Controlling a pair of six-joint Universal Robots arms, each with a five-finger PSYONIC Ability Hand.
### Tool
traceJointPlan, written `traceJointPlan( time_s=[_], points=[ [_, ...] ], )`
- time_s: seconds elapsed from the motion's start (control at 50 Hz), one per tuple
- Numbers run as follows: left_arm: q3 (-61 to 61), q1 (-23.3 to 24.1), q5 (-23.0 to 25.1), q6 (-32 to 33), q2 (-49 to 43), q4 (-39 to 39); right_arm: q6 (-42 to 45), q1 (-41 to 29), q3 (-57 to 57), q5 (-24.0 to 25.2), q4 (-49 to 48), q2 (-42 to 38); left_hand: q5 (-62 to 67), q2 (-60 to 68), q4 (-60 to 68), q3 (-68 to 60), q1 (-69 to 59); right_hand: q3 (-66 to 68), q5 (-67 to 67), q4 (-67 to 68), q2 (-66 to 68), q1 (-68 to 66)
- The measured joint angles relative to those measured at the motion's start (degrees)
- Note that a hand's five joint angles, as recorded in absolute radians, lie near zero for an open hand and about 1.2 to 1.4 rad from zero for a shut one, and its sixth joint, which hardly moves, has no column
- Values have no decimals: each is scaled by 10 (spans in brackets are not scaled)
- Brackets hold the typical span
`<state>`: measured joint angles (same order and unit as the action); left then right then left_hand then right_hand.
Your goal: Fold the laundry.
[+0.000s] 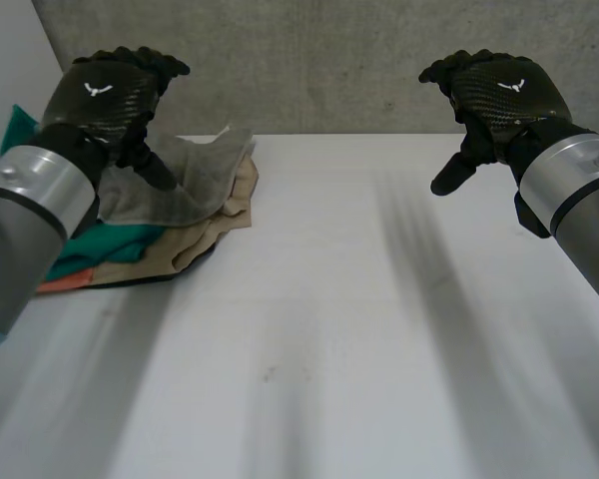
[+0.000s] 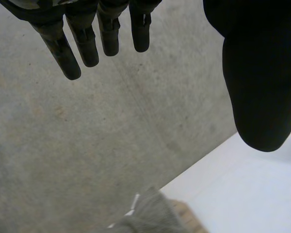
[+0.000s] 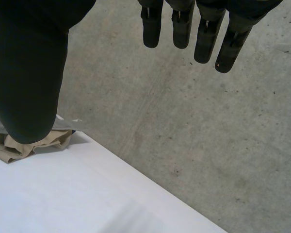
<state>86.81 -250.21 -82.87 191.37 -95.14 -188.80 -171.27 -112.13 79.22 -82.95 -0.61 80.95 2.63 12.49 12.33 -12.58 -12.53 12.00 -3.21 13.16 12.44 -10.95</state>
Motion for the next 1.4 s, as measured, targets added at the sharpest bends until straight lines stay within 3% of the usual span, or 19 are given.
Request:
traceJointPlan(
  time_s=[0.14, 0.2, 0.24, 0.5, 0.56, 0.6, 0.62, 0.68, 0.74, 0.86, 0.98, 1.06, 1.12, 1.2, 1.22, 1.24, 1.32, 1.36, 1.4],
  points=[
    [-26, -17, 1, 116, -94, -70, 1, -1, 0, 1, 1, 0, 4, 4, 5, -4, -5, 0, 0, 0, 0, 0],
    [-63, -34, 2, 183, -175, -103, 1, -1, 0, 0, 1, -1, 26, 24, 27, -22, -25, 0, 0, 0, 0, 0],
    [-72, -38, 2, 196, -192, -108, 2, -1, 0, 0, 1, -1, 30, 27, 30, -25, -29, 0, 0, 0, 0, 0],
    [-331, -68, 53, 360, -526, -123, 3, 1, 1, 0, 0, -8, 107, 106, 108, -105, -105, 0, 0, 0, 0, 0],
    [-372, -71, 61, 367, -568, -126, 4, 4, 1, 1, 0, -12, 282, 292, 294, -290, -316, 0, 0, 0, 0, 0],
    [-390, -72, 63, 369, -583, -127, 4, 4, 1, 1, 0, -13, 282, 292, 294, -290, -316, 0, 0, 0, 0, 0],
    [-407, -73, 64, 369, -597, -129, 4, 6, 1, 1, 0, -18, 464, 471, 480, -466, -501, 0, 0, 0, 0, 0],
    [-417, -69, 58, 367, -594, -137, 5, 10, 0, 1, 0, -26, 514, 543, 556, -538, -516, 0, 0, 0, 0, 0],
    [-393, -62, 48, 362, -556, -151, 6, 13, 0, 1, -1, -29, 514, 557, 558, -547, -516, 0, 0, 0, 0, 0],
    [-268, -16, 29, 307, -388, -216, 5, 22, -4, 1, 0, -29, 530, 559, 561, -548, -518, 0, 0, 0, 0, 0],
    [-137, 44, 30, 173, -215, -247, 4, 29, -7, 1, 0, -27, 530, 560, 563, -553, -518, 0, 0, 0, 0, 0],
    [-72, 79, 65, 72, -150, -227, 4, 33, -7, 1, 0, -26, 530, 560, 563, -554, -518, 0, 0, 0, 0, 0],
    [-22, 103, 130, -7, -120, -190, 5, 35, -7, 1, 1, -25, 530, 560, 563, -554, -518, 0, 0, 0, 0, 0],
    [20, 113, 235, -60, -111, -151, 5, 35, -7, 1, 2, -25, 218, 234, 249, -244, -157, 0, 0, 0, 0, 0],
    [28, 112, 265, -68, -111, -142, 6, 35, -7, 1, 3, -25, 218, 234, 249, -244, -157, 0, 0, 0, 0, 0],
    [32, 109, 285, -72, -111, -137, 6, 34, -7, 1, 3, -25, 46, 60, 60, -61, -13, 0, 0, 0, 0, 0],
    [39, 84, 329, -78, -111, -123, 6, 33, -6, 5, 5, -27, 0, 1, 1, -1, 9, 0, 0, 0, 0, 0],
    [38, 75, 327, -78, -110, -120, 7, 32, -5, 7, 6, -30, 0, 1, 1, -1, 9, 0, 0, 0, 0, 0],
    [38, 45, 293, -77, -103, -108, 8, 31, -6, 17, 17, -43, 0, 1, 1, -1, 8, 0, 0, 0, 0, 0]
  ],
)
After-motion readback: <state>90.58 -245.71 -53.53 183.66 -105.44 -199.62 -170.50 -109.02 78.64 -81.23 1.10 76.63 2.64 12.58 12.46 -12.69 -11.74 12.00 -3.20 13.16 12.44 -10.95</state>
